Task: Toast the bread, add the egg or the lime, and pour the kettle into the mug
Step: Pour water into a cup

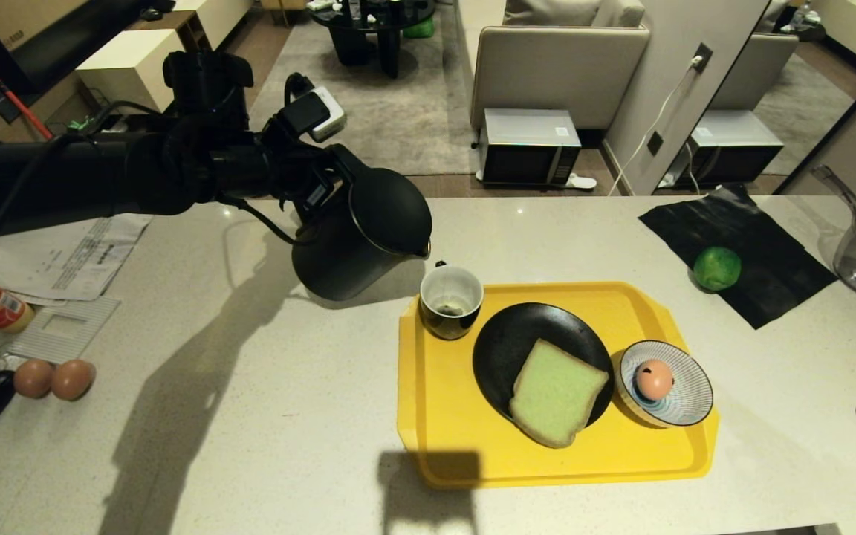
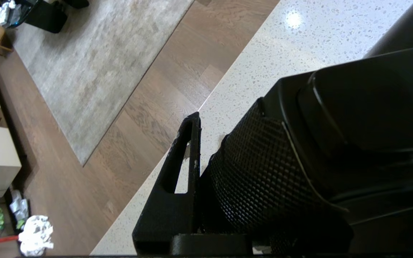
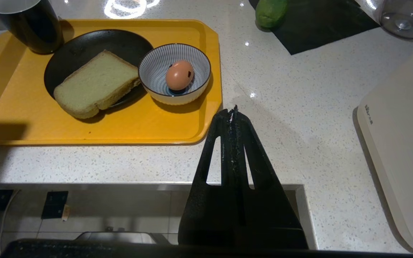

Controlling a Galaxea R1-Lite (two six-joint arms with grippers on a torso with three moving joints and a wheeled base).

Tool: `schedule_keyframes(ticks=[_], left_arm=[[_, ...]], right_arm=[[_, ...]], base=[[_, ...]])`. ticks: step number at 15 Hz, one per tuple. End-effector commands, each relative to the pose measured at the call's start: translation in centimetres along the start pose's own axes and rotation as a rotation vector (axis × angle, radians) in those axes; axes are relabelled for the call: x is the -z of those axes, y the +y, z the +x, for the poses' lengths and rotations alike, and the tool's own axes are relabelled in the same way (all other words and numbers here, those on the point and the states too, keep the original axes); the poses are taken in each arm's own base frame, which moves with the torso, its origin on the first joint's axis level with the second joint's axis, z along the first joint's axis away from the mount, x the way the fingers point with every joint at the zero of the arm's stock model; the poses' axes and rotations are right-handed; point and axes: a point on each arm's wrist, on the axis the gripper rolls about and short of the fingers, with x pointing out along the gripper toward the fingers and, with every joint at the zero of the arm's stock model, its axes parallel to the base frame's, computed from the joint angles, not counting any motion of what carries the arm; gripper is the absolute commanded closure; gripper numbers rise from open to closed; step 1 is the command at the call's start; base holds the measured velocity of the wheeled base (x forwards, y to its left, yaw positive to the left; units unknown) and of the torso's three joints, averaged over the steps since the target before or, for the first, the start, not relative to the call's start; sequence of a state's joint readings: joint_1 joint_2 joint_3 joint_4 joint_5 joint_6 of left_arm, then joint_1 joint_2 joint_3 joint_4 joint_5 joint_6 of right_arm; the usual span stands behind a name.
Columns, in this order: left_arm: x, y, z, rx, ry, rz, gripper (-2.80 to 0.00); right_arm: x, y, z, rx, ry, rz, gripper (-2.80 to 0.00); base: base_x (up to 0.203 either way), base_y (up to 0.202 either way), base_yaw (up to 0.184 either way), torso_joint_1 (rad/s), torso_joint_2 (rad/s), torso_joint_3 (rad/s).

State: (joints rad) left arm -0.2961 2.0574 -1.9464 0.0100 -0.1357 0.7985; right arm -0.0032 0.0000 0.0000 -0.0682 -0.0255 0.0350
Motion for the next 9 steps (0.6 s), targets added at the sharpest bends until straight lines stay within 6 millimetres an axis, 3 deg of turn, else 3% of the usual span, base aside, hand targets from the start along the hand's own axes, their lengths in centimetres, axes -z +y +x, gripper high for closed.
schedule_keyframes(ticks=[1, 9], left_arm=[[-0.47, -0.36, 0.01, -0.008, 0.006, 0.009, 0.0], [-1.04, -1.12, 0.0, -0.006, 0.041, 0.116, 0.0]], right_arm=[[0.73, -0.02, 0.17, 0.001, 0.027, 0.0, 0.0], [0.73, -0.02, 0.17, 0.001, 0.027, 0.0, 0.0]], base=[[0.0, 0.0, 0.0, 0.0, 0.0, 0.0], [0.0, 0.0, 0.0, 0.0, 0.0, 0.0]])
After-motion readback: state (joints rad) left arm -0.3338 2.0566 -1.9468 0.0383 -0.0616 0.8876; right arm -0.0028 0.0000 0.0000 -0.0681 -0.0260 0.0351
